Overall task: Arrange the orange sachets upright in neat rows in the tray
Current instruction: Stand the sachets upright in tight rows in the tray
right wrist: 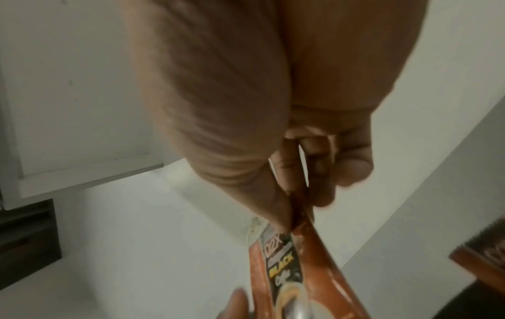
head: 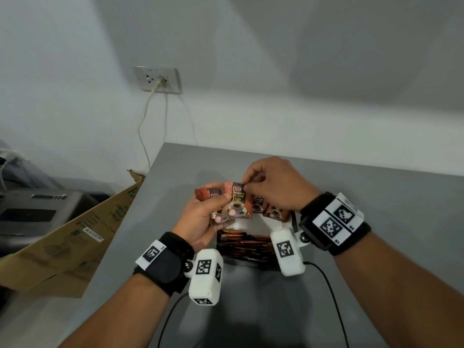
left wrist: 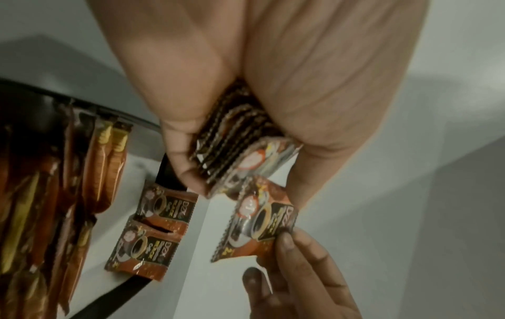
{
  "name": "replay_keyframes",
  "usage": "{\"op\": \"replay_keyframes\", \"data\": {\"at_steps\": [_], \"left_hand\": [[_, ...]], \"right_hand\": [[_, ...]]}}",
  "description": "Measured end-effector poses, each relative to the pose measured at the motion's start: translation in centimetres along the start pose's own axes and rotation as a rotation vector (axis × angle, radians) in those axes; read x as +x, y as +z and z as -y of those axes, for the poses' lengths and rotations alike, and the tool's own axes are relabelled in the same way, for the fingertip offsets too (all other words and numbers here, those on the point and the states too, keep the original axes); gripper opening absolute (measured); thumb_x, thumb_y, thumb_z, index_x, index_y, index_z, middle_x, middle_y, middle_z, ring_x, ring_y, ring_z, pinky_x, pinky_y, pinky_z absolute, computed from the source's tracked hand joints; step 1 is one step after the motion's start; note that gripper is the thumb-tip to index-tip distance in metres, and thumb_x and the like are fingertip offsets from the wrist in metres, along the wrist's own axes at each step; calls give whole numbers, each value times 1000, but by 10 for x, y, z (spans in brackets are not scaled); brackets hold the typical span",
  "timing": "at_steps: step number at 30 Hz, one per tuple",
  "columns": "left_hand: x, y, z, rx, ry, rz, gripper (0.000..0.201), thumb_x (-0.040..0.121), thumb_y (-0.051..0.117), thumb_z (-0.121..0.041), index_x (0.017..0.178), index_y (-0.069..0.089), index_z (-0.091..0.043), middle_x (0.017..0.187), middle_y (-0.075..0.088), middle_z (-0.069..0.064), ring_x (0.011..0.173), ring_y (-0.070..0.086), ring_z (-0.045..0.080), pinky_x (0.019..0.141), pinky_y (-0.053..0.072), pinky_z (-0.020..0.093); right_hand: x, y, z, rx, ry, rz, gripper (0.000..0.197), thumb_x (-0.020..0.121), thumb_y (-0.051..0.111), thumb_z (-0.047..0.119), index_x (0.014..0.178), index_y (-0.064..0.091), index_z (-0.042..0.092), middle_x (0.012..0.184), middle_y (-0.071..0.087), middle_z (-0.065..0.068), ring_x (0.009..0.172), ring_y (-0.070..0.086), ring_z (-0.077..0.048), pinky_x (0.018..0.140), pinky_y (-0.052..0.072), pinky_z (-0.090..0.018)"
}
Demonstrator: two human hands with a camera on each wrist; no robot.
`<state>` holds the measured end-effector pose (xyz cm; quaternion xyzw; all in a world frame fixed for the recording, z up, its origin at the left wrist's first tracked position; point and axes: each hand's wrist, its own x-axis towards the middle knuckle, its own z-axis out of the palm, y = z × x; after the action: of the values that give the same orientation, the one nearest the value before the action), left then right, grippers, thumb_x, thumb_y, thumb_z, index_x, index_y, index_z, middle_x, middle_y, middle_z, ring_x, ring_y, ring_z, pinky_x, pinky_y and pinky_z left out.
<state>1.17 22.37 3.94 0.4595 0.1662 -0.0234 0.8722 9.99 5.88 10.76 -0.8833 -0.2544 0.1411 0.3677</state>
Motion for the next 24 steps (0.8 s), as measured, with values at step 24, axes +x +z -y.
{"op": "replay_keyframes", "data": {"at_steps": [24], "left_hand": [[2,-43,2,65,-28,-264,30,89,67,-5,117,60,-12,87,67,8,75,67,20,60,59,30]], "right_hand": [[58,54,-47,-425,117,158,17,86,64,3,93,75,14,102,71,-7,88,66,-22,81,59,-37]]}}
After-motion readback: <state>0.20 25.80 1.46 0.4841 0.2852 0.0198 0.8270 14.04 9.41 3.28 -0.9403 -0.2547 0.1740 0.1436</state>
